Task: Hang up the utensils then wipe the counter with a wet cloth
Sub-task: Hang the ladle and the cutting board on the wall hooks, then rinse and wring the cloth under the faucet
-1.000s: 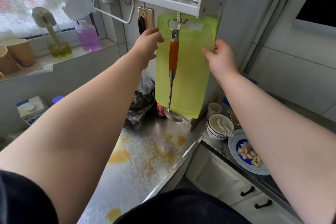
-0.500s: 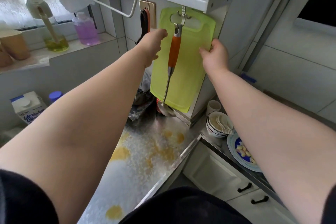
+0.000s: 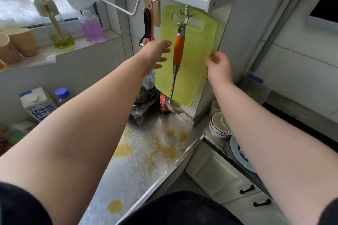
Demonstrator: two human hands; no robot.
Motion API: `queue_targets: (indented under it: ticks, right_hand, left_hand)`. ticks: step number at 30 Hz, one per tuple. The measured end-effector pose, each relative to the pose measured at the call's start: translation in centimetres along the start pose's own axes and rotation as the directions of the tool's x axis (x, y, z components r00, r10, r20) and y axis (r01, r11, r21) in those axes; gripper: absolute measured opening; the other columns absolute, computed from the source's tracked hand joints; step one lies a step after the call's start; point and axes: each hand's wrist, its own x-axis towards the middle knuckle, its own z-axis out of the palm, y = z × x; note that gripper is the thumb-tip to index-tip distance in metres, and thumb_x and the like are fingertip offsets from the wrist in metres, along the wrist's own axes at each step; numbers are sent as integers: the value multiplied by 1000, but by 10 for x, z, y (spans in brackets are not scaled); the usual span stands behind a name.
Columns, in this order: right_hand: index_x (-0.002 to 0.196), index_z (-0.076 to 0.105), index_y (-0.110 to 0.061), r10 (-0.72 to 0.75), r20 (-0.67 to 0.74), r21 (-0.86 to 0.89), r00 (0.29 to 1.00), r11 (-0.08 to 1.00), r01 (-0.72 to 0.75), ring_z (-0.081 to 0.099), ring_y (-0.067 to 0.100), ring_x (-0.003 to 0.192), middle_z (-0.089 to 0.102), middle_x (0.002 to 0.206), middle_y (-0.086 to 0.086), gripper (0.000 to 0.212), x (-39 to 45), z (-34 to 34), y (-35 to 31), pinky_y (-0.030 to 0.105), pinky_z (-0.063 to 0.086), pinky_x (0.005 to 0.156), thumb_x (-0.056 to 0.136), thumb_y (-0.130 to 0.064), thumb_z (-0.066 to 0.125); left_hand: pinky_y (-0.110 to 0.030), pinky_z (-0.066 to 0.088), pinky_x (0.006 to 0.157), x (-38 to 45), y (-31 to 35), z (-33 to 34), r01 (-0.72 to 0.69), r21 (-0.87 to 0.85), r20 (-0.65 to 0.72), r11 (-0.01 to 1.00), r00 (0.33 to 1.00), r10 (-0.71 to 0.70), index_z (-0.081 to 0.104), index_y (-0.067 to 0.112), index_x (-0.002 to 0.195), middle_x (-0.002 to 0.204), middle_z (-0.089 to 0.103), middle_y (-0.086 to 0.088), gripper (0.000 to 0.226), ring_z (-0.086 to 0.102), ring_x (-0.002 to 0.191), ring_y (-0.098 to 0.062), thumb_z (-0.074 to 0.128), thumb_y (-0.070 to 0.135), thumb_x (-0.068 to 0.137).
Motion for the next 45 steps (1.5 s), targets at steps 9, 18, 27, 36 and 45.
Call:
queue_targets:
  ticks: [9,18,27,36,45]
  right_hand:
    - [91,58,-26,13,402,154,916,985,-81,53,13,62,58,72,-1,10,-91,30,53,34,45,63,97,-18,56]
    - [93,62,-21,91,774,66,627,973,-222,55,15,60,61,71,5,16,-165,100,55,26,45,55,97,-8,53]
    - [107,60,-12,123,911,-74,394,988,-138,56,20,61,63,77,10,18,-295,145,-13,31,45,59,96,-5,48]
    - [101,62,-16,-25,952,50,305,996,-74,59,22,65,66,79,10,17,-545,224,-117,33,47,61,95,-9,48]
    - [106,63,-12,-92,983,92,162,996,10,59,19,72,66,85,10,21,-710,285,-204,30,48,61,95,-4,47]
  left_hand:
    - [-29,55,70,-65,-60,-4,88,-44,-314,995,944,-98,66,11,119,110,74,-9,29,68,81,-19,53,6,93]
    - [-43,56,89,-181,-135,-39,355,-110,-501,928,787,-361,67,16,110,106,74,-9,19,70,86,-21,61,9,93]
    - [-39,57,85,-327,-181,-116,386,-176,-589,905,696,-411,67,17,114,105,73,-6,24,71,96,-25,56,10,94]
    - [-36,58,84,-585,-222,-259,414,-84,-698,906,624,-350,65,20,118,106,72,0,24,72,94,-17,55,15,97]
    - [-40,58,86,-743,-248,-383,412,-149,-824,899,451,-343,69,22,108,102,74,-2,24,73,89,-19,53,12,93]
